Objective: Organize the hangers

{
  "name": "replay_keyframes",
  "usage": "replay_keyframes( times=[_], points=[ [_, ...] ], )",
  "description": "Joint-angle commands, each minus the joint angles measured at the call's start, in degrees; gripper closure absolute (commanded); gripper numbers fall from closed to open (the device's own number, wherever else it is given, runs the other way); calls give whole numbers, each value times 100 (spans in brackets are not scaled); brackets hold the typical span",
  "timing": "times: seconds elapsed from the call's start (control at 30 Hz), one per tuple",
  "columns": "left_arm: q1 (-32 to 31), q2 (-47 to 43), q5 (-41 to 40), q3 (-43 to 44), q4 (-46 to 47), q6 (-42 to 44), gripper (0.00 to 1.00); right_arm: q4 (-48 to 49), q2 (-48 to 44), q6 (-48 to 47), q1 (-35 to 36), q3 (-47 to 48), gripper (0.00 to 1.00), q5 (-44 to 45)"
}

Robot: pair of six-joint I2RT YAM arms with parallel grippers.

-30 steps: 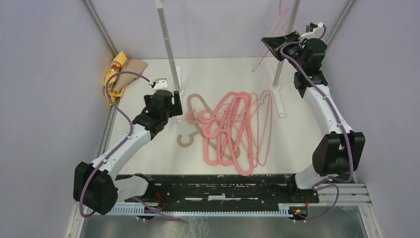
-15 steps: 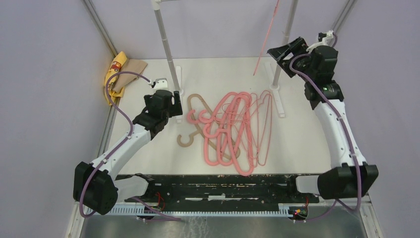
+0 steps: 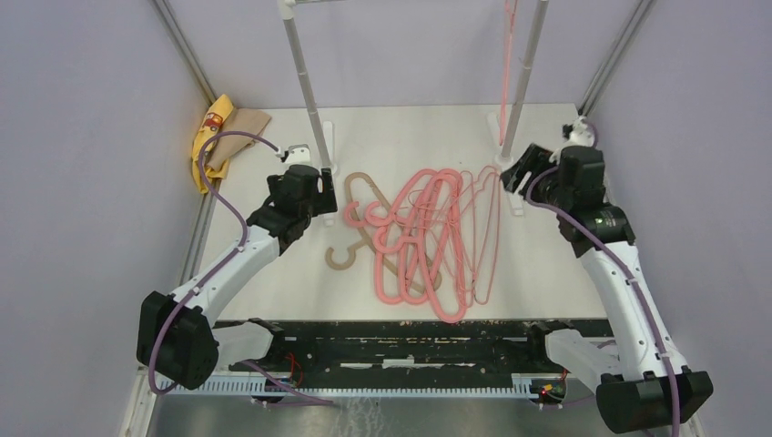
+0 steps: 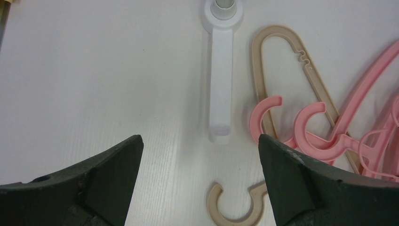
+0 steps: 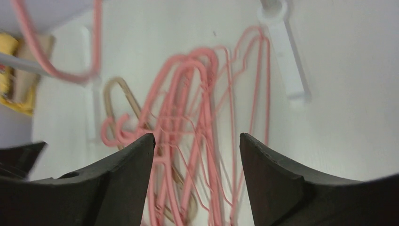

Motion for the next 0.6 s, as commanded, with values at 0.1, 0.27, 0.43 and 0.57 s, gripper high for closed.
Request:
replay_keyframes(
  times=[0.1, 0.27, 0.43, 0.57],
  points=[
    [-25, 39, 14, 62, 88, -231, 1, -737, -504, -400, 1035, -1710, 32, 286],
    [-27, 133, 37, 72, 88, -283, 1, -661, -407, -248, 1812, -2437, 37, 331],
    [-26, 152, 34, 69, 88, -280, 1, 19, 72, -331, 1963, -2655, 45, -89],
    [-21, 125, 25, 56, 71, -275, 1, 469, 818, -522, 1975, -2481, 52, -231]
  ],
)
